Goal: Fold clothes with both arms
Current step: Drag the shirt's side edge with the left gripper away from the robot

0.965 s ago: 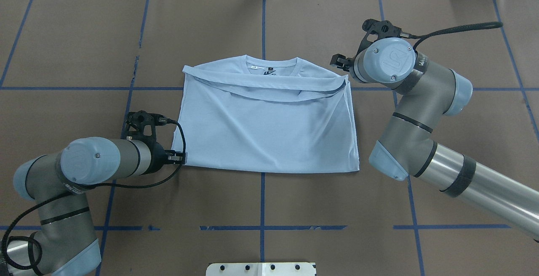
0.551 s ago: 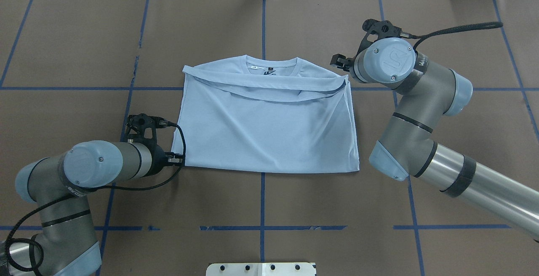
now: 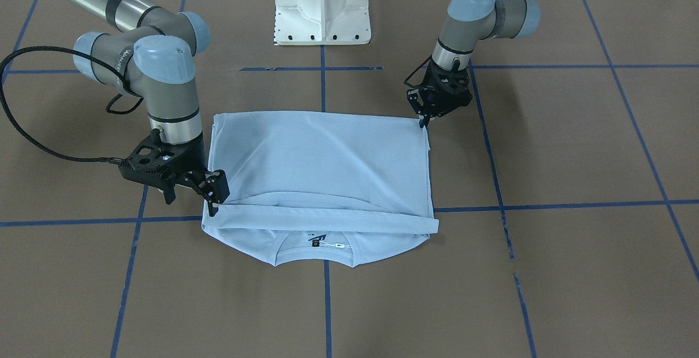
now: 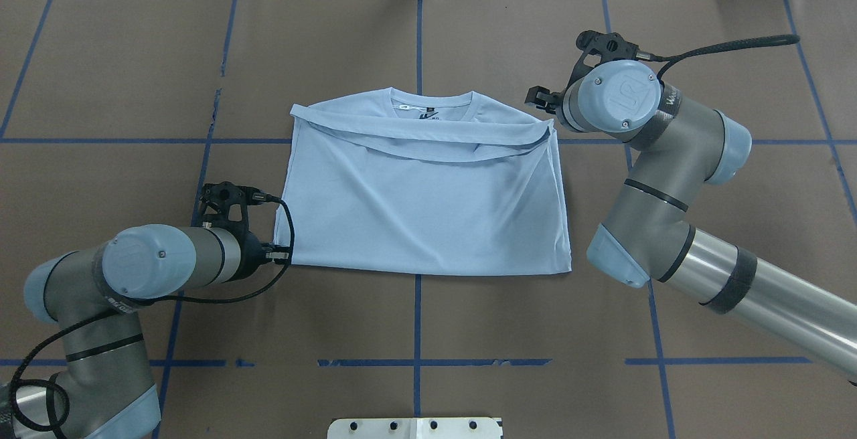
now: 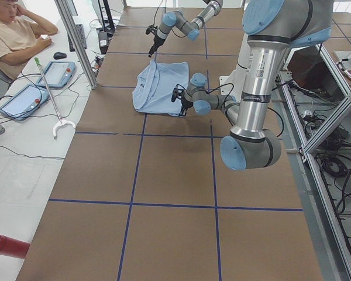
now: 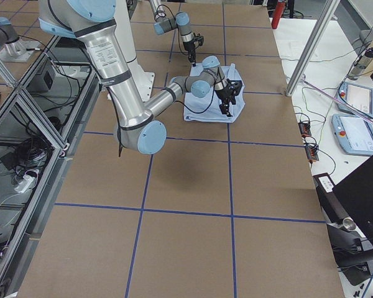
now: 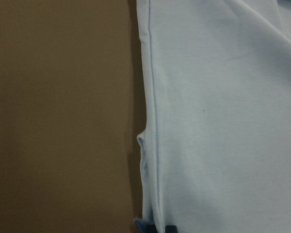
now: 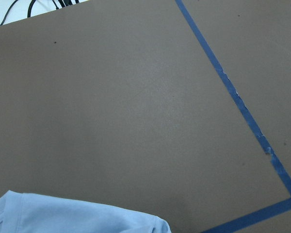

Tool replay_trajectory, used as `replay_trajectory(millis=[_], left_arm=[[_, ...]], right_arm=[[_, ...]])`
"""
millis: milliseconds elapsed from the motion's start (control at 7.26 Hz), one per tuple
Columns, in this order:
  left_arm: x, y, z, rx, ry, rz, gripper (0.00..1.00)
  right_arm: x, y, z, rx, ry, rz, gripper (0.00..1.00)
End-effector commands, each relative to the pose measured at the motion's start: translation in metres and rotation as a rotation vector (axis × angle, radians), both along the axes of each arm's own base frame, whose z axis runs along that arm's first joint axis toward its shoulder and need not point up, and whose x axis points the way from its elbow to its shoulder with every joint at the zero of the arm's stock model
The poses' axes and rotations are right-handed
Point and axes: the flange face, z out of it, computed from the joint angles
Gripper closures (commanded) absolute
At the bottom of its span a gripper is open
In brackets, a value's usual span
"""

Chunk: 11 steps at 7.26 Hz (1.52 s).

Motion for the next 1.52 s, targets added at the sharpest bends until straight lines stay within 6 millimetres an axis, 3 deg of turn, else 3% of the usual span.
replay_trajectory(millis=[0, 138, 276, 551, 689, 827, 965, 1102, 1378], left_arm=[[-0.014, -0.006, 0.016, 0.012, -0.034, -0.001, 1.0], [-0.037, -0.037, 0.018, 0.081, -0.069, -0.011, 1.0], [-0.061, -0.079, 0.04, 0.121, -0.144, -0.035, 1.0], [-0.075, -0.203, 0.047, 0.179, -0.256, -0.102, 1.0], [-0.094, -0.264, 0.052, 0.184, -0.313, -0.137, 1.0], [-0.081, -0.319, 0.044, 0.181, -0.337, -0.158, 1.0], [-0.071, -0.359, 0.045, 0.197, -0.341, -0.175, 1.0], [-0.086, -0.375, 0.05, 0.244, -0.364, -0.178, 1.0], [-0.095, -0.376, 0.044, 0.272, -0.339, -0.186, 0.01]], right_arm=[[0.0, 0.0, 0.0, 0.0, 0.0, 0.0, 0.0], [0.0, 0.0, -0.001, 0.001, -0.001, 0.0, 0.0], [0.0, 0.0, -0.001, 0.001, -0.001, 0.0, 0.0], [-0.001, 0.0, -0.003, 0.003, -0.005, 0.001, 0.0], [-0.001, -0.001, -0.004, 0.003, -0.007, 0.002, 0.0], [-0.001, -0.001, -0.006, 0.003, -0.01, 0.006, 0.0], [0.0, 0.0, -0.009, 0.005, -0.016, 0.006, 0.0], [0.0, -0.001, -0.01, 0.005, -0.018, 0.009, 0.0], [-0.014, 0.008, -0.024, 0.046, -0.061, -0.008, 0.0]])
